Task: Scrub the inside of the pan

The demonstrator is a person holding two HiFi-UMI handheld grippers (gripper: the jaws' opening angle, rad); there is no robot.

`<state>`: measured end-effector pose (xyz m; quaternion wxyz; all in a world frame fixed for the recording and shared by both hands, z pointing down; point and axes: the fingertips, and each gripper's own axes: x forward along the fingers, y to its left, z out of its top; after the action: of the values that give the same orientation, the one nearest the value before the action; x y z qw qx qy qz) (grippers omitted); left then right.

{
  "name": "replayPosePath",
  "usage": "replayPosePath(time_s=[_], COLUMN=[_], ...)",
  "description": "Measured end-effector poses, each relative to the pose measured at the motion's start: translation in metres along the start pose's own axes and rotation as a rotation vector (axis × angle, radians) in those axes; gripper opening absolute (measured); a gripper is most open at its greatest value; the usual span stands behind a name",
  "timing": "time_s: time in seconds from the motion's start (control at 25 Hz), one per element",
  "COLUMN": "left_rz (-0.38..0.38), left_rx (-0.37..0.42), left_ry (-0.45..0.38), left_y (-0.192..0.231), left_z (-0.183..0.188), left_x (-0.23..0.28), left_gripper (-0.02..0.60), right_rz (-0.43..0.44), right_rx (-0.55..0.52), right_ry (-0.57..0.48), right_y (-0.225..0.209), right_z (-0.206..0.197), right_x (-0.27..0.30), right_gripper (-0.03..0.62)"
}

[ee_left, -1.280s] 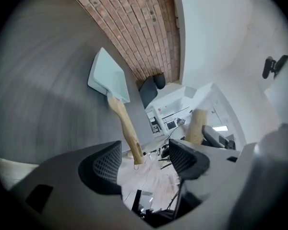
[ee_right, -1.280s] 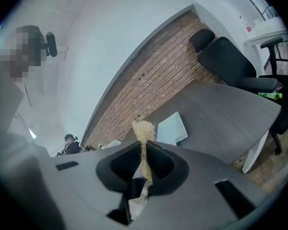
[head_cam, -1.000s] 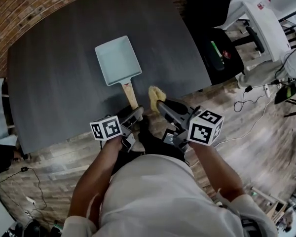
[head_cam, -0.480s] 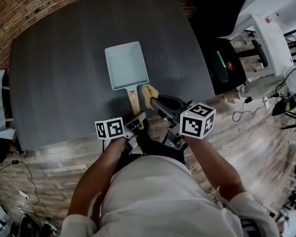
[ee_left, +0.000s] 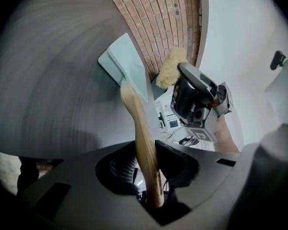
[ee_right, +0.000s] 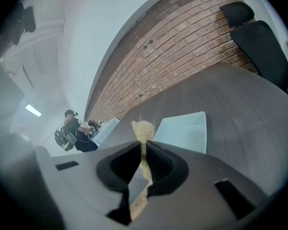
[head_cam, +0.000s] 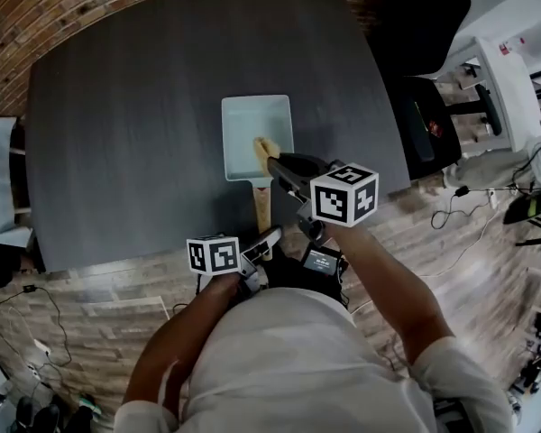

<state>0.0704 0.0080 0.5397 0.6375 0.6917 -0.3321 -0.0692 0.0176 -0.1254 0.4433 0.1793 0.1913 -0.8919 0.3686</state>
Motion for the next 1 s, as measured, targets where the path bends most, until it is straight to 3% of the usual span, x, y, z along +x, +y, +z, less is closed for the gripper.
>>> replayPosePath(time_s=[0.52, 0.84, 1.0], left_rz=[-0.017, -0.022, -0.017], left_rx=[-0.014, -0.025, -0.032], left_ry=[0.016, 0.035, 0.024], left_y=[0.007, 0.007, 0.009], left_z=[0.000, 0.000, 0.001], left_x=[-0.023, -0.026, -0.027], left_gripper=[0.109, 0.109, 0.109], right_rz=[-0.164, -0.220, -0.283], right_rx=[-0.098, -0.064, -0.156], right_ry=[0.096, 0.085, 0.097], right_y=[-0.044, -0.065, -0.079], right_z=[0.033, 0.041, 0.046], right_x=[0.125, 0.153, 0.151], right_gripper=[0.037, 0.037, 0.037])
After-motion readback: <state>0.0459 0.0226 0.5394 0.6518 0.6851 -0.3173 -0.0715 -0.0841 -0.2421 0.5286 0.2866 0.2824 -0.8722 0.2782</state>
